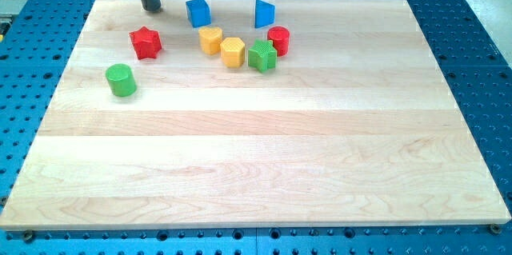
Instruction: Move the red star towards the top left corner of the board
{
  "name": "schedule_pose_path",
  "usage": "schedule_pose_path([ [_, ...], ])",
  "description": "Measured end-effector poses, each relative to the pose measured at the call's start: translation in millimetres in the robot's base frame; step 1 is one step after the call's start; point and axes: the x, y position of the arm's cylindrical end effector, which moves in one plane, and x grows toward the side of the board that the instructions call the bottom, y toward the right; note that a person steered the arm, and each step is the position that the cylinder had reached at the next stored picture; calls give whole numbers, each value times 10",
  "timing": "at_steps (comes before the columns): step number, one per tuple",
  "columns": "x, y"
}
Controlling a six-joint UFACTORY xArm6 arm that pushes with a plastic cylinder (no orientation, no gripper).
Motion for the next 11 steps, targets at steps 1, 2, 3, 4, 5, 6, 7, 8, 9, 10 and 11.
schedule_pose_path([
  [1,18,0],
  [2,78,-10],
  [3,642,281],
  [4,740,591],
  [5,1234,321],
  [6,1154,-69],
  [7,1464,8],
  [8,1873,-113],
  [9,1553,-114],
  [10,1251,-302],
  [11,1020,-386],
])
